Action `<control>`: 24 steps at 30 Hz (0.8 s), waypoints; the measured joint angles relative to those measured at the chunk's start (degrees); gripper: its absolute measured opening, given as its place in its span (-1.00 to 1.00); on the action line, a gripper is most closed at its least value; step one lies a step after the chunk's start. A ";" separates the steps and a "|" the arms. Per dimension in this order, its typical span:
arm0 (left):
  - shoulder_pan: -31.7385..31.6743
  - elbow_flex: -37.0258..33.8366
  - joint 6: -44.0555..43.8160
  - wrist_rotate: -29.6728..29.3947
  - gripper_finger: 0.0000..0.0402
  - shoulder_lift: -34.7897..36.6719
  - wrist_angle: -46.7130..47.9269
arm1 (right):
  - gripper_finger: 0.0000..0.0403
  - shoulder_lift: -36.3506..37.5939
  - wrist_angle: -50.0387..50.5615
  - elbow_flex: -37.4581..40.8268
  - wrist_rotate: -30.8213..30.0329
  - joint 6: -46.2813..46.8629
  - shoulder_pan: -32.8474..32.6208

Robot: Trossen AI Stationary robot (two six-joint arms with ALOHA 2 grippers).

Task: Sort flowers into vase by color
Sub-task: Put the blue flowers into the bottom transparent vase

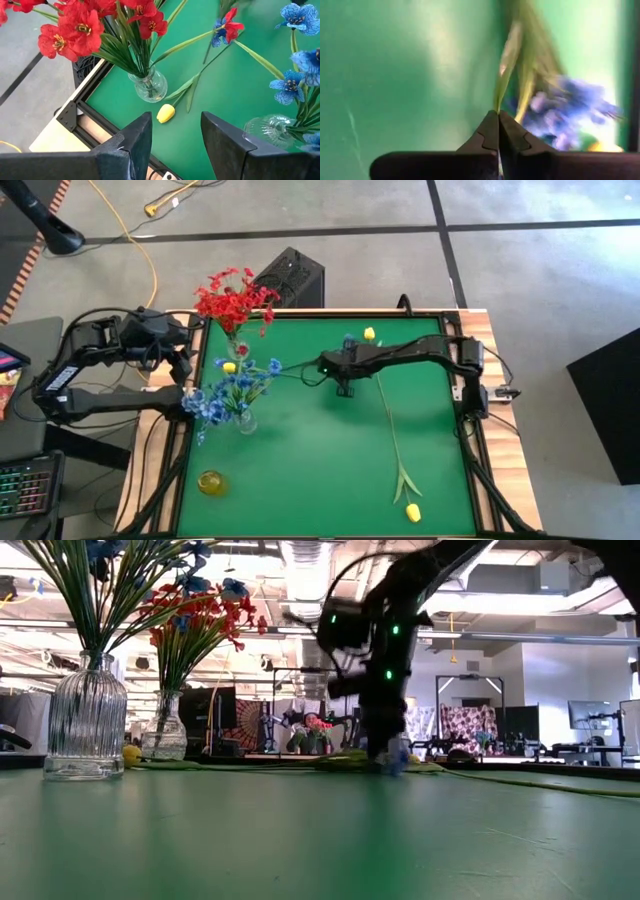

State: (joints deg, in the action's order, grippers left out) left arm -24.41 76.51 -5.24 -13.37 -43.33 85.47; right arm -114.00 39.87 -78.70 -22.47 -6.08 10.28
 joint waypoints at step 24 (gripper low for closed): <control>-0.02 0.00 0.02 0.04 -0.22 -0.11 -0.76 | -0.85 38.88 17.52 24.14 12.59 3.09 -13.28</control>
State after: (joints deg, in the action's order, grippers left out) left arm -24.43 76.51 -5.21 -13.32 -43.44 84.71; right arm -75.12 57.39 -54.57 -9.89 -2.99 -3.00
